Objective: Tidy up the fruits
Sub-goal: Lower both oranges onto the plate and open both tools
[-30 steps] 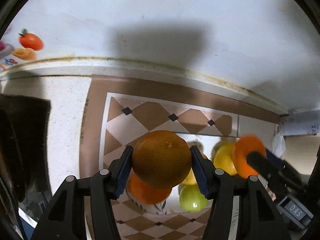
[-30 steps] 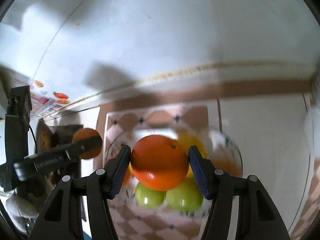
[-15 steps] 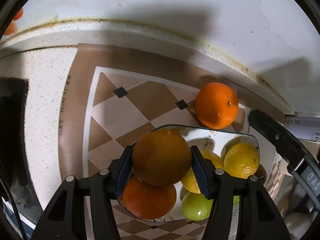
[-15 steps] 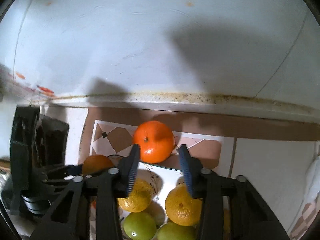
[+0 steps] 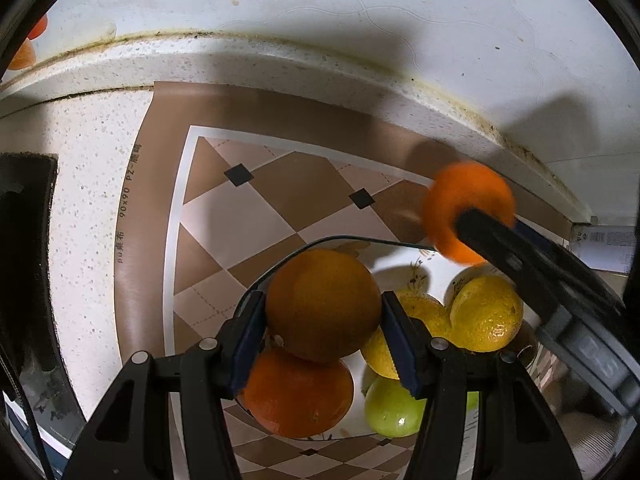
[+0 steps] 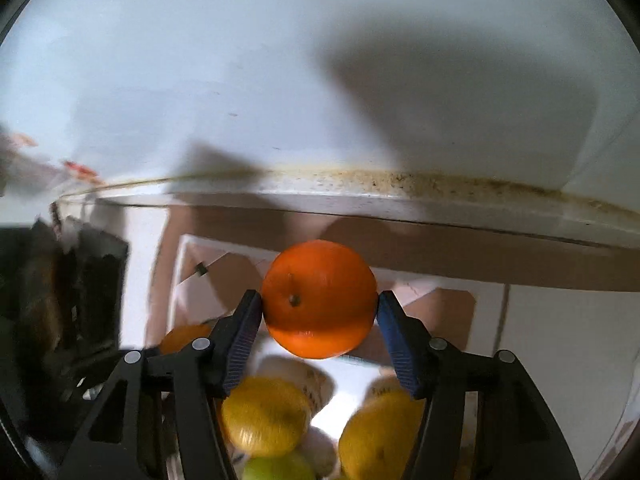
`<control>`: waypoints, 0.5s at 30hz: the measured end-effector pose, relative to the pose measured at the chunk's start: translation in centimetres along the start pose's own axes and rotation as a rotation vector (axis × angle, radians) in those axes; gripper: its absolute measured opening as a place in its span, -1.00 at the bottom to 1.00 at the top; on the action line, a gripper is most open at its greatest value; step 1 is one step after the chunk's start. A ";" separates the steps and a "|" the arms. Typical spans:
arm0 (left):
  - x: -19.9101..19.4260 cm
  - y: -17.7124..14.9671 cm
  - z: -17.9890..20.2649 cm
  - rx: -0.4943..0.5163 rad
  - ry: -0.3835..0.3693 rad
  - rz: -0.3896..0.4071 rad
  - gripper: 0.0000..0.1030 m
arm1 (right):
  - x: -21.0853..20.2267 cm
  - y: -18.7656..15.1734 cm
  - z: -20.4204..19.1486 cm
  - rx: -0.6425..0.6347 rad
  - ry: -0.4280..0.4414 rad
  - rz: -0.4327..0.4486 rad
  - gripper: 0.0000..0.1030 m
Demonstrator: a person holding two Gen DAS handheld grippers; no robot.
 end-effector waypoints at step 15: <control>0.3 -0.8 -0.8 -0.053 -0.020 -0.034 0.42 | -0.3 -2.8 0.4 0.018 0.019 -0.138 0.33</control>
Point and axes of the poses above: each gripper's, at about its wrist camera, not at the fingertips, and x roughly the way its jaws point, z to its right, y to its top, the point moved 10 cm from there along x, roughly the way its jaws point, and after that the axes turned 8 degrees about x, right-handed, at the moved point
